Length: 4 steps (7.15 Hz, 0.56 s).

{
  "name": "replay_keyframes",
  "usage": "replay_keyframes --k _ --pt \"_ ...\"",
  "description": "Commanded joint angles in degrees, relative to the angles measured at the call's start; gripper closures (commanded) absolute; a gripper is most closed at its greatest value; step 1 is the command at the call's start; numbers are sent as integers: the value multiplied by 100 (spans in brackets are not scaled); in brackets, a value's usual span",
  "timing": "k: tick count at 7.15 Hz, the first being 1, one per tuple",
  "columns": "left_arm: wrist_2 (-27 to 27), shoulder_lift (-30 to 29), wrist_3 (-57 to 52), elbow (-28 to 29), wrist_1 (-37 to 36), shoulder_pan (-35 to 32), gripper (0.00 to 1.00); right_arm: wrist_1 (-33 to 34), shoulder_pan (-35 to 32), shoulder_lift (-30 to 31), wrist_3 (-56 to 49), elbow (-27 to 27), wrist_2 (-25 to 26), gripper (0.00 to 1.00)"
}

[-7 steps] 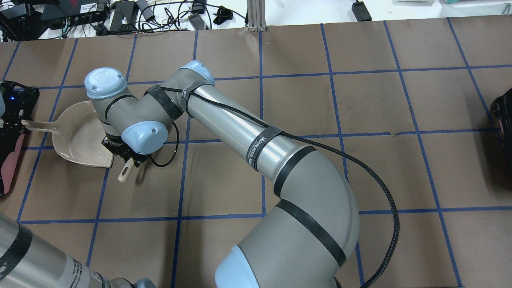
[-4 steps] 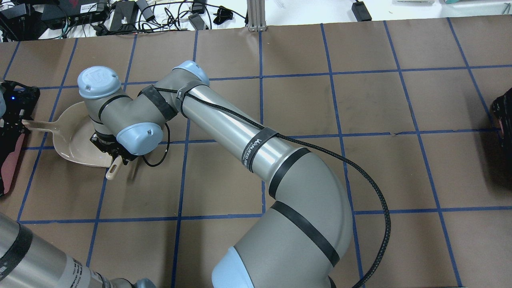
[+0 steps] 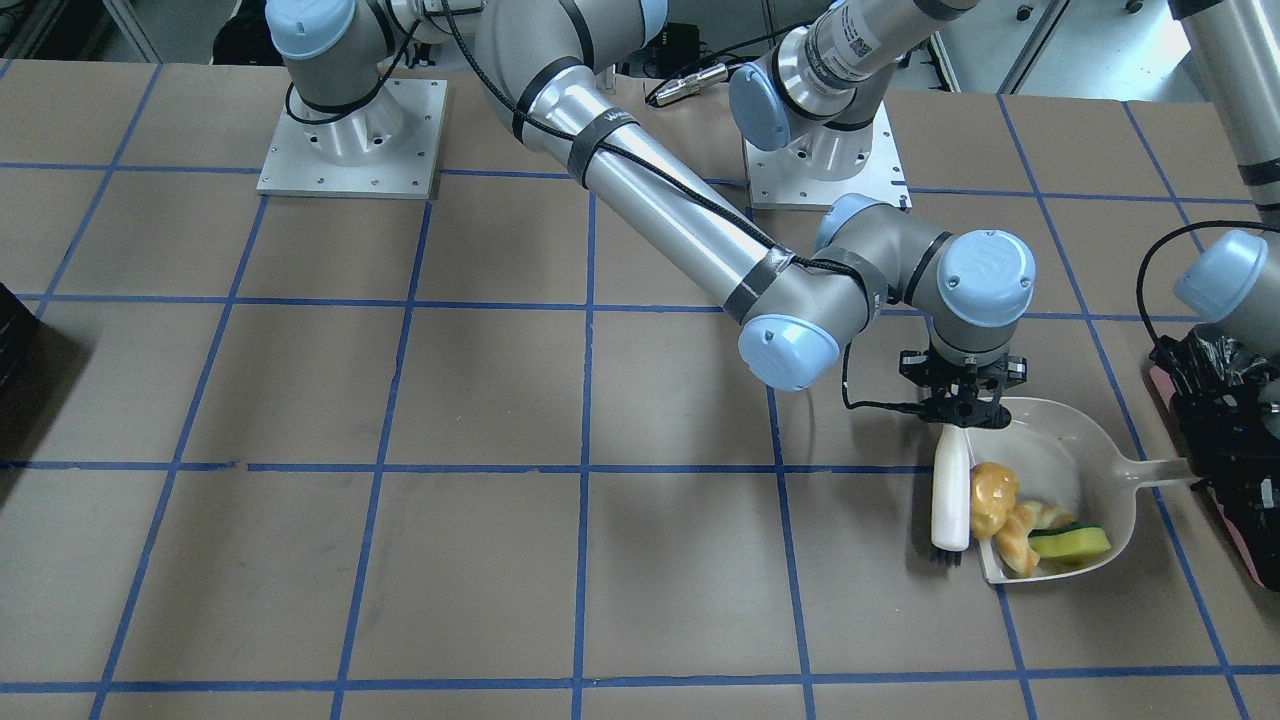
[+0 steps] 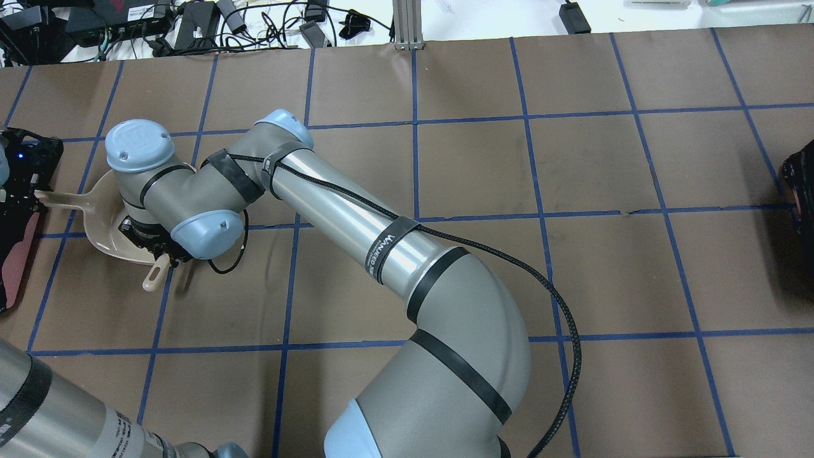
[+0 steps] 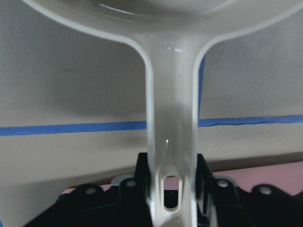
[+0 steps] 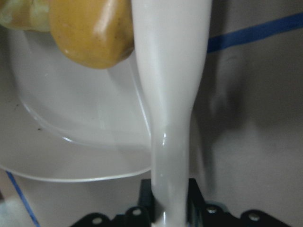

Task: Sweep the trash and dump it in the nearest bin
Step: 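Sweep the trash into the dustpan with the brush in the right gripper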

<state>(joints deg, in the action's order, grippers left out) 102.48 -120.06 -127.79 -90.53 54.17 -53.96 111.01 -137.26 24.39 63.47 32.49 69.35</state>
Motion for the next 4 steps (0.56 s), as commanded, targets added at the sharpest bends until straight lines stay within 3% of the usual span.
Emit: replay_keyframes --k 1,4 --pt "0 0 0 0 -3 0 100 532 -91 -21 139 -24 -316 100" --pt "-9 0 -9 0 -3 0 100 1193 -117 -127 192 3 -730 100"
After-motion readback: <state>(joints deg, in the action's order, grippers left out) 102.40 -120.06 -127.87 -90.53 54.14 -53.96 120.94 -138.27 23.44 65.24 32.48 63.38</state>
